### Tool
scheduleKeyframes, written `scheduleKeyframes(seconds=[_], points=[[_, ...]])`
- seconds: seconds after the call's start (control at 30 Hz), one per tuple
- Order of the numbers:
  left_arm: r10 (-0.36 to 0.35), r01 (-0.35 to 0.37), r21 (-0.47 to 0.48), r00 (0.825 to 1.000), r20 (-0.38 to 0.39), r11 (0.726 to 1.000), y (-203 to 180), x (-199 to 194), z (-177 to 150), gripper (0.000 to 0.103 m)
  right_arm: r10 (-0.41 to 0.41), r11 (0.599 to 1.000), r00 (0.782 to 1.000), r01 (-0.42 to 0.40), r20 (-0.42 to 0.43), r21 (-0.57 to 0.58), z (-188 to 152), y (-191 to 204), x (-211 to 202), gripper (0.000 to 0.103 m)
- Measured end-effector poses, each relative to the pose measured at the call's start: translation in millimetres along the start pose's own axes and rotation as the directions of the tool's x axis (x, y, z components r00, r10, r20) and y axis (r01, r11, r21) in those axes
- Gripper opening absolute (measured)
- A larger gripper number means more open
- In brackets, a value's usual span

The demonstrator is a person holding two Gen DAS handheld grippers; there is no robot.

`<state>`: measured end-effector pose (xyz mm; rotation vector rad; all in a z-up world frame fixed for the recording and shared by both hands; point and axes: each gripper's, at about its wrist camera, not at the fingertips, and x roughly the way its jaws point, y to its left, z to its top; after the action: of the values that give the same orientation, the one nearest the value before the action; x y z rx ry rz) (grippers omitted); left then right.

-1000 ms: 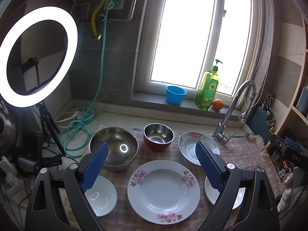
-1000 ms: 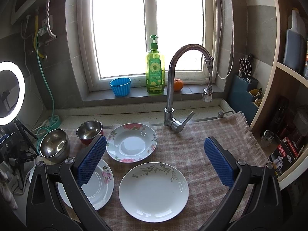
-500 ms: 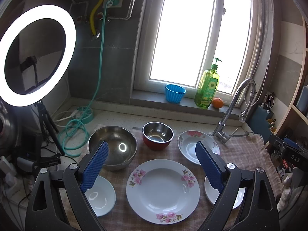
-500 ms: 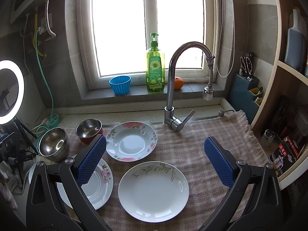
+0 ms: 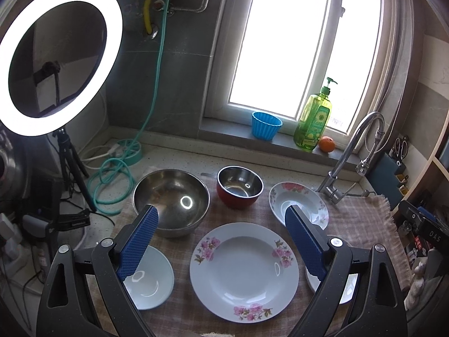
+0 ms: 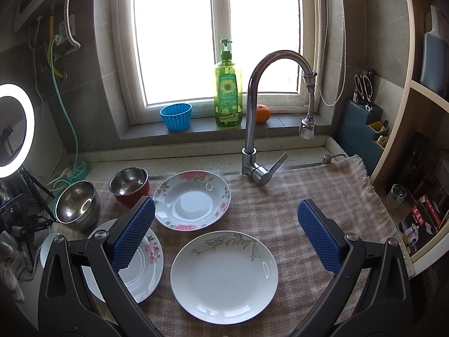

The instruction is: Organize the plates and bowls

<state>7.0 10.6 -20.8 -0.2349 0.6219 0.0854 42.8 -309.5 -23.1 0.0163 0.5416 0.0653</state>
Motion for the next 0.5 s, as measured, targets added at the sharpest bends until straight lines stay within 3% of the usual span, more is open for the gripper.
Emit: scheduleKeyframes(seconds=[0.3,0.5], points=[[-0.005,0.002,-0.031,0.996,-0.094,1.0,12.2,13.8,-18.3,0.091,0.115,0.988,0.991,-0.121,-0.072,-0.095,-8.1,13.5,27.6,0.103],[-0.029,0.017,-0.07,0.983,-0.18,0.997,17.2,24.9,-41.0,0.082,0.197,0.969,0.971,-0.214,-0.139,-0.125,-18.1,27.5,49.0,0.103]])
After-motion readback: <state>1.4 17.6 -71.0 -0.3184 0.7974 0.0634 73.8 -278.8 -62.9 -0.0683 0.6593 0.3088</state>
